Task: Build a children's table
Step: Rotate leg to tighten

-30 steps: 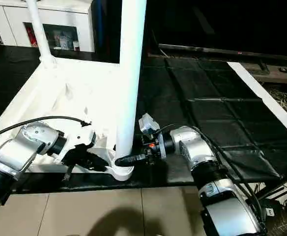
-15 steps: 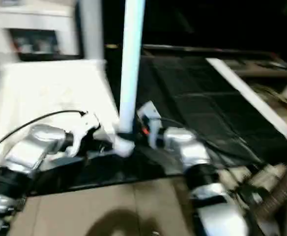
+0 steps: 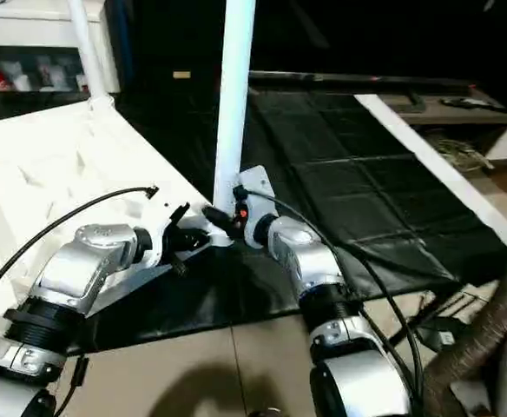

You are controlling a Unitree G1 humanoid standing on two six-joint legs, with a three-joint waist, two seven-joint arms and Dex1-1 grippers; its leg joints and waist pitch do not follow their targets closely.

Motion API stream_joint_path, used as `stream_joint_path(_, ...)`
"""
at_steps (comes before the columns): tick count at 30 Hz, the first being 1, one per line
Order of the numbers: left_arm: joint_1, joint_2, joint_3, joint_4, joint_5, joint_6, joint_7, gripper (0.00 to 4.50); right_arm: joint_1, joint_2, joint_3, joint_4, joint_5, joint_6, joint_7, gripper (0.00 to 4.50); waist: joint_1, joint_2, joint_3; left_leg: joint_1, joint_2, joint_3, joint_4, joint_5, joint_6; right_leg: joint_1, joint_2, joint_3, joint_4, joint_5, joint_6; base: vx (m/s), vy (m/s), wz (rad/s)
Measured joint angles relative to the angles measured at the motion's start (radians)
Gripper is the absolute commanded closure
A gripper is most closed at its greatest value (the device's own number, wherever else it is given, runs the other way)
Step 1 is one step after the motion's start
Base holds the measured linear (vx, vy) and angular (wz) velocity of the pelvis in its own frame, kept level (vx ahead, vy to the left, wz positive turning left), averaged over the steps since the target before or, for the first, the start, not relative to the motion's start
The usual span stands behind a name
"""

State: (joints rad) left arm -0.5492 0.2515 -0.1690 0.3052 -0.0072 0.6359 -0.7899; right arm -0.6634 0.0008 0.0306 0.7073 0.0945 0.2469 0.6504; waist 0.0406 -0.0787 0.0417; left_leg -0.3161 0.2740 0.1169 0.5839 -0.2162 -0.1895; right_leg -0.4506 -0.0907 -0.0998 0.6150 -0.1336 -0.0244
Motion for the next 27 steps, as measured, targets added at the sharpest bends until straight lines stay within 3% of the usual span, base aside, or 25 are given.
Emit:
stream_joint_path(7,0.006,0.072,-0.039,-0.009,-0.024,-0.042,-0.114,4.5,0.054,-0.116,0.019,-0.048,0.055,0.008,0.242,0.8,0.016,0.001,0.001,-0.001,0.0,0.003,-0.001,0.0,0.0,0.0,0.0,0.002,-0.003,0.0,-0.001,0.0,0.0,0.0)
stream_joint_path(14,0.026,0.192,-0.093,-0.029,-0.039,-0.135,-0.312,4.5,0.069,-0.23,0.086,-0.078,0.083,0.015,0.53,0.15,0.04,0.001,0.001,-0.003,0.0,0.003,0.0,0.0,0.0,0.0,-0.001,0.003,-0.002,0.0,-0.001,0.0,0.0,0.0)
stream_joint_path(16,0.028,0.22,-0.11,-0.036,-0.04,-0.157,-0.365,4.5,0.069,-0.26,0.103,-0.083,0.088,0.015,0.601,0.07,0.05,0.001,0.001,-0.003,0.0,0.004,0.001,0.0,0.0,0.0,-0.001,0.004,-0.001,0.0,-0.001,0.0,0.0,0.0)
stream_joint_path(22,0.028,0.289,-0.147,-0.039,-0.057,-0.221,-0.509,4.5,0.06,-0.302,0.171,-0.078,0.085,0.001,0.761,0.07,0.053,0.001,0.001,-0.006,0.0,0.004,0.002,0.0,0.0,0.0,-0.001,0.006,-0.001,0.0,-0.001,0.0,0.0,0.0)
stream_joint_path(27,0.028,0.302,-0.181,-0.048,-0.058,-0.25,-0.574,4.5,0.015,-0.291,0.183,-0.045,0.077,-0.032,0.797,0.07,0.058,-0.001,0.0,-0.008,0.0,0.004,0.003,0.0,0.0,0.0,-0.002,0.006,-0.001,0.0,0.0,0.0,0.0,0.0)
